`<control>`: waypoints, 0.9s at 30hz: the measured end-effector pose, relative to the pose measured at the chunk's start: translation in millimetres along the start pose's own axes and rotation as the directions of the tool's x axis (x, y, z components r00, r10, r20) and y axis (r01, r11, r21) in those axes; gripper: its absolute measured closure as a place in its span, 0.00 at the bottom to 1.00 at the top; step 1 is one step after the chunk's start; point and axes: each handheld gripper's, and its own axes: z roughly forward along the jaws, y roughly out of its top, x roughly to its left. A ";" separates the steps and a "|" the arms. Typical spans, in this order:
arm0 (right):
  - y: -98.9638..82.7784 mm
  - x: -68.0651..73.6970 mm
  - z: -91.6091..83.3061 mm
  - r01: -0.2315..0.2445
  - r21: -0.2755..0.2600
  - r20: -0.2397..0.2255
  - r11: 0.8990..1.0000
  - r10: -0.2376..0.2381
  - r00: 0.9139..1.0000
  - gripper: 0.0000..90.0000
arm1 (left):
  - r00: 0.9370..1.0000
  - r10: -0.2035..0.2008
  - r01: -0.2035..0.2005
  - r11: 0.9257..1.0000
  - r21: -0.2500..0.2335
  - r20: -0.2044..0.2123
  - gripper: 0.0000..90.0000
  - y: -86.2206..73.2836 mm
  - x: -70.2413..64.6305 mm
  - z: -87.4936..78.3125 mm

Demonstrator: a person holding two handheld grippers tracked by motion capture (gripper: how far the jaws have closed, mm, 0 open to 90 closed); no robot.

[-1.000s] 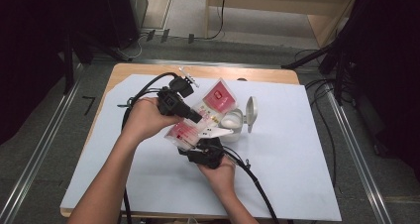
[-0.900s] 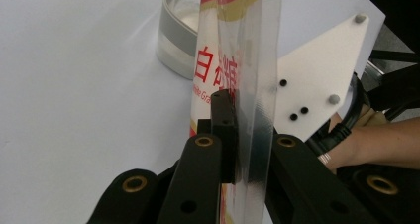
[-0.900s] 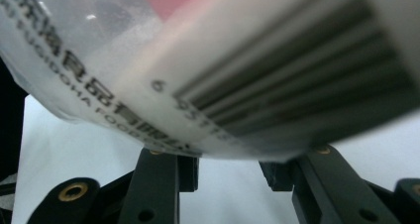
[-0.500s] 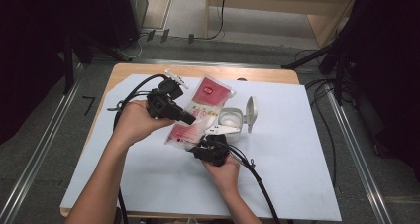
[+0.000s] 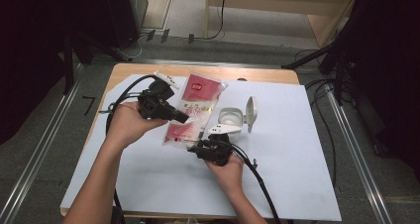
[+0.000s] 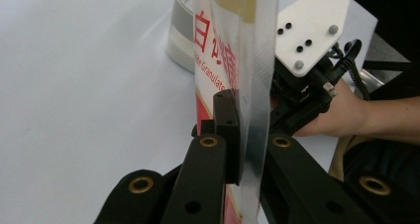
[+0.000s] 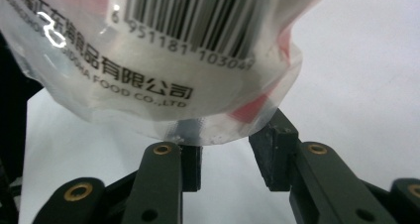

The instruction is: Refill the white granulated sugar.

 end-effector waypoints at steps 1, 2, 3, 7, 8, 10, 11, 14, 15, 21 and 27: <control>0.5 -0.2 -1.1 -0.001 0.005 -0.005 1.000 0.001 1.000 0.73 | 1.000 0.007 -0.006 1.000 -0.006 0.010 1.00 0.1 0.3 0.1; 1.2 -0.7 -2.6 0.002 0.014 -0.010 1.000 -0.002 1.000 0.73 | 1.000 0.011 -0.011 1.000 -0.006 0.004 1.00 0.4 0.0 -0.2; 1.6 -1.0 -3.5 0.007 0.016 -0.011 1.000 -0.007 1.000 0.73 | 1.000 0.015 -0.014 1.000 -0.015 0.006 1.00 0.4 -0.1 -0.5; 3.6 0.4 -11.1 0.055 0.038 0.004 0.998 -0.056 0.998 0.71 | 1.000 0.023 -0.024 0.999 -0.027 -0.015 1.00 0.4 -0.2 -5.5; 3.6 1.1 -13.1 0.072 0.047 0.016 0.996 -0.072 0.997 0.71 | 1.000 0.021 -0.021 0.999 -0.025 -0.020 1.00 0.0 0.2 -6.3; 2.7 1.9 -16.5 0.090 0.062 0.008 0.994 -0.091 0.996 0.71 | 0.999 0.012 -0.013 1.000 -0.028 -0.030 1.00 -2.5 3.2 -9.1; 2.3 2.5 -18.1 0.101 0.067 0.008 0.993 -0.102 0.995 0.71 | 1.000 0.006 -0.007 1.000 -0.030 -0.027 1.00 -3.5 4.3 -9.7; 3.0 2.3 -24.0 0.115 0.071 -0.026 0.991 -0.113 0.993 0.70 | 0.999 0.014 -0.015 0.999 -0.030 -0.040 1.00 -7.1 8.6 -12.3; 3.6 1.7 -25.5 0.118 0.072 -0.032 0.990 -0.116 0.993 0.69 | 0.998 0.018 -0.020 0.999 -0.030 -0.052 1.00 -8.2 10.2 -12.6; 6.1 -2.7 -37.6 0.161 0.091 -0.060 0.983 -0.156 0.986 0.64 | 0.998 0.011 -0.015 0.999 -0.051 -0.067 1.00 -13.0 18.5 -12.0; 6.5 -6.1 -50.7 0.190 0.095 -0.144 0.977 -0.176 0.974 0.62 | 0.996 -0.017 0.013 0.999 -0.046 -0.089 1.00 -15.1 29.7 -5.0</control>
